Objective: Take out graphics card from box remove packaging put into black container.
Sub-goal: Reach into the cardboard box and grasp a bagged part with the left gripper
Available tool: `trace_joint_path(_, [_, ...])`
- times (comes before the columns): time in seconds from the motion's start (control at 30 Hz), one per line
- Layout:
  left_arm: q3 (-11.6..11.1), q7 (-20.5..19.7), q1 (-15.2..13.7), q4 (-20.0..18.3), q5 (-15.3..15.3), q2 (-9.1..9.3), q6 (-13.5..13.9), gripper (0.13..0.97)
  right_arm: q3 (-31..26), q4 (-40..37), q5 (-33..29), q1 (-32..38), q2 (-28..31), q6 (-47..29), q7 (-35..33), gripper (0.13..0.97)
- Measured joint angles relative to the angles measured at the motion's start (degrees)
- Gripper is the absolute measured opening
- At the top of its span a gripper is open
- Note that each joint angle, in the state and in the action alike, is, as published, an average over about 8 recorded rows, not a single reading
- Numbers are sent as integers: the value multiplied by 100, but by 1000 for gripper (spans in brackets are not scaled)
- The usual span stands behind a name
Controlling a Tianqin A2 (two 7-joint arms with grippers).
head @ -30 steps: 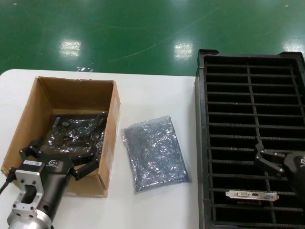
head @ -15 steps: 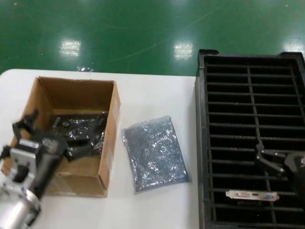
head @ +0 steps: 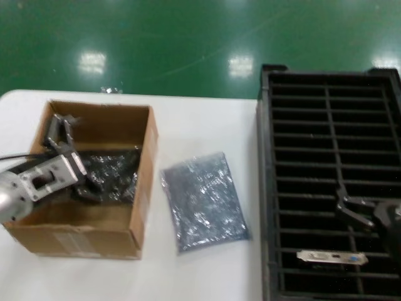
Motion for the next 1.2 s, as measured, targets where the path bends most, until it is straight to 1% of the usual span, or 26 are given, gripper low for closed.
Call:
trace_joint_path(0.1, [428, 397, -667, 728, 257, -29, 589, 966, 0, 0, 0, 0, 0, 0, 0, 966])
trace_joint_path(0.17, [705, 698, -1078, 1251, 410, 19, 867, 966, 0, 0, 0, 0, 0, 0, 0, 966])
trace_joint_path(0.2, [824, 859, -1266, 1516, 479, 64, 957, 966, 0, 0, 0, 0, 0, 0, 0, 966])
trace_joint_path(0.23, [932, 1029, -1445, 1785, 540, 121, 1016, 966, 0, 0, 0, 0, 0, 0, 0, 966])
trace_joint_path(0.3, [1109, 1406, -1775, 2334, 628, 264, 1043, 966, 0, 0, 0, 0, 0, 0, 0, 966])
trace_joint_path(0.4, [1290, 2039, -2187, 3129, 654, 507, 943, 966, 0, 0, 0, 0, 0, 0, 0, 966])
trace_joint_path(0.47, [1356, 2496, -2407, 3610, 604, 669, 824, 966, 0, 0, 0, 0, 0, 0, 0, 966])
trace_joint_path(0.57, [1403, 3237, -2662, 4238, 447, 895, 604, 966, 0, 0, 0, 0, 0, 0, 0, 966])
trace_joint_path(0.67, [1397, 4018, -2857, 4783, 219, 1102, 341, 966, 0, 0, 0, 0, 0, 0, 0, 966])
trace_joint_path(0.77, [1339, 4788, -3002, 5220, -37, 1271, 62, 966, 0, 0, 0, 0, 0, 0, 0, 966])
trace_joint_path(0.87, [1211, 5556, -3105, 5560, -308, 1402, -178, 949, 0, 0, 0, 0, 0, 0, 0, 966])
trace_joint_path(0.97, [1035, 6273, -3169, 5800, -569, 1495, -355, 933, 0, 0, 0, 0, 0, 0, 0, 966])
trace_joint_path(1.03, [925, 6657, -3182, 5891, -714, 1532, -436, 923, 0, 0, 0, 0, 0, 0, 0, 966])
trace_joint_path(1.1, [855, 6888, -3163, 5897, -805, 1538, -481, 909, 0, 0, 0, 0, 0, 0, 0, 966])
trace_joint_path(1.2, [839, 6936, -3068, 5743, -830, 1492, -502, 868, 0, 0, 0, 0, 0, 0, 0, 966])
